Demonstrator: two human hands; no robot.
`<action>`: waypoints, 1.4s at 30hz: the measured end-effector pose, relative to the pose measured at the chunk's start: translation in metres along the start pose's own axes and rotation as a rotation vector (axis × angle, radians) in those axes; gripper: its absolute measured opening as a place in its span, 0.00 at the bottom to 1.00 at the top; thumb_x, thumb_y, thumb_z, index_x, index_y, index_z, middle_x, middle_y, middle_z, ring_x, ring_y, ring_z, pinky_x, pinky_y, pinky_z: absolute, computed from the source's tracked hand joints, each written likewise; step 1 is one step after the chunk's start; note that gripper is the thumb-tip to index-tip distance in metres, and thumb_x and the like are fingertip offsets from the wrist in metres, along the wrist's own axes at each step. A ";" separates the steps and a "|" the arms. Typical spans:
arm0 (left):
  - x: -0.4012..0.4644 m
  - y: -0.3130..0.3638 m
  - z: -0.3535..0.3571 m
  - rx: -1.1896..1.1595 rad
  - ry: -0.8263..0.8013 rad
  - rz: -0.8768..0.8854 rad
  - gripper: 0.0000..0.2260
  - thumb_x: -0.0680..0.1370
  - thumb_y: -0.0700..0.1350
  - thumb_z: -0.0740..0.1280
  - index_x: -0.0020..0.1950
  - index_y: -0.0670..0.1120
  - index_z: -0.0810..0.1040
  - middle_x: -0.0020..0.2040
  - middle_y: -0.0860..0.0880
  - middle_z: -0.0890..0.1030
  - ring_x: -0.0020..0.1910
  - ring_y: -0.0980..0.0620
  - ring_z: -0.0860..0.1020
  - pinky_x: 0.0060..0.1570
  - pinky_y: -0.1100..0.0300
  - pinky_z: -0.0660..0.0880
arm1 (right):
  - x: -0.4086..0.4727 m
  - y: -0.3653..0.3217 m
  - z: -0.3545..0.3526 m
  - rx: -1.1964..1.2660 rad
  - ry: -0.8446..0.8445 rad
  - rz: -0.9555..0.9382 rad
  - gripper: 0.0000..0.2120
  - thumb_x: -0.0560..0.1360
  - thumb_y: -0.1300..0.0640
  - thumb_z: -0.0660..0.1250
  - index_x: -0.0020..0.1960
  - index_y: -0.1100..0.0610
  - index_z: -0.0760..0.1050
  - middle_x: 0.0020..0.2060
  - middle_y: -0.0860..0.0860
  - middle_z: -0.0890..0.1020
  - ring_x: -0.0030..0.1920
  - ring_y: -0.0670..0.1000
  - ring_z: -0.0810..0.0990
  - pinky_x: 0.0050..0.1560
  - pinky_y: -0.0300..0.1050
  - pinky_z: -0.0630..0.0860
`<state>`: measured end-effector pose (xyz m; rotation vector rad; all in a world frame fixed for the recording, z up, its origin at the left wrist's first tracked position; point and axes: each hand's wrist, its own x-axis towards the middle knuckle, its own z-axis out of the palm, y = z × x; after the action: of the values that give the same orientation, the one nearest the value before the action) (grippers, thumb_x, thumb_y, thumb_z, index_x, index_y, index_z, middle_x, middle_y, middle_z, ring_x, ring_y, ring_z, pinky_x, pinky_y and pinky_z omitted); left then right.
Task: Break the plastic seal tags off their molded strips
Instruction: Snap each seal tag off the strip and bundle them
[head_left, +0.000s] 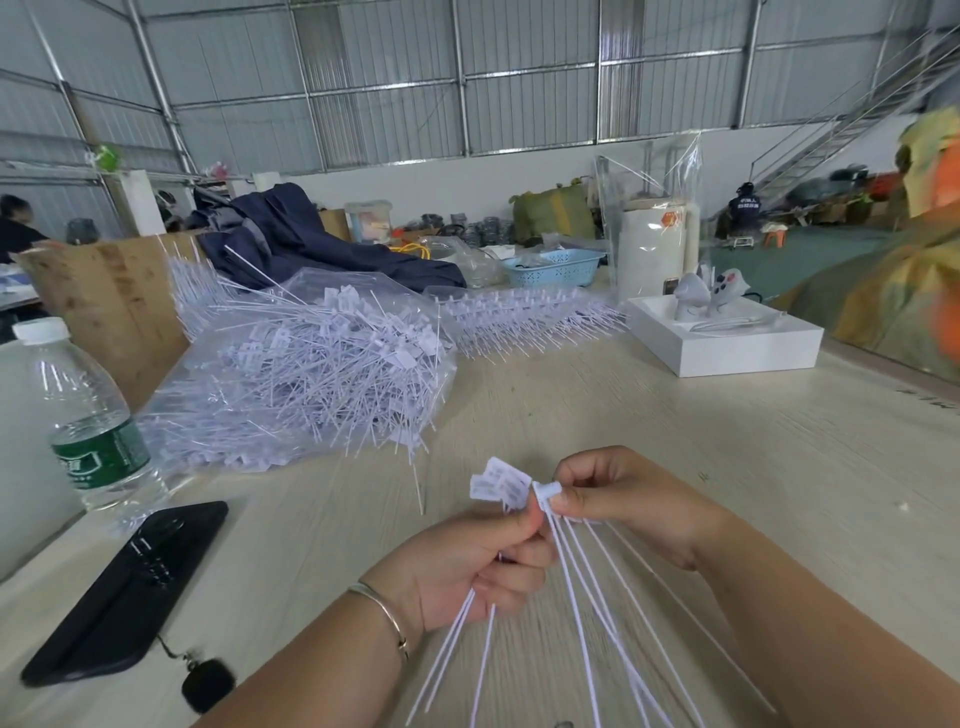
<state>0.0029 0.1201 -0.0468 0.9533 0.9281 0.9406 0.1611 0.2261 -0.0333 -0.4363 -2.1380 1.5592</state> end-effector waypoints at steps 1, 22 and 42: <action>0.001 -0.001 0.001 0.001 -0.003 -0.014 0.21 0.65 0.65 0.74 0.40 0.52 0.70 0.29 0.56 0.61 0.22 0.64 0.57 0.19 0.72 0.56 | 0.001 0.001 0.003 0.004 0.000 -0.005 0.27 0.62 0.40 0.73 0.37 0.67 0.76 0.33 0.57 0.72 0.38 0.52 0.67 0.44 0.45 0.62; 0.009 0.003 0.000 -0.041 0.224 0.125 0.20 0.67 0.66 0.70 0.39 0.49 0.77 0.27 0.54 0.59 0.21 0.60 0.56 0.19 0.69 0.54 | 0.006 0.002 0.007 0.083 0.322 -0.092 0.27 0.63 0.45 0.74 0.36 0.70 0.71 0.28 0.54 0.66 0.31 0.48 0.63 0.32 0.36 0.61; 0.004 0.010 0.001 0.162 0.546 0.372 0.12 0.76 0.44 0.69 0.32 0.50 0.80 0.28 0.50 0.60 0.24 0.55 0.57 0.22 0.66 0.55 | 0.003 0.001 -0.007 0.069 0.390 -0.169 0.03 0.69 0.64 0.75 0.42 0.62 0.85 0.38 0.54 0.86 0.41 0.48 0.85 0.43 0.35 0.78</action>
<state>0.0025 0.1262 -0.0382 1.0477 1.3255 1.5055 0.1622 0.2337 -0.0316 -0.4788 -1.7709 1.3247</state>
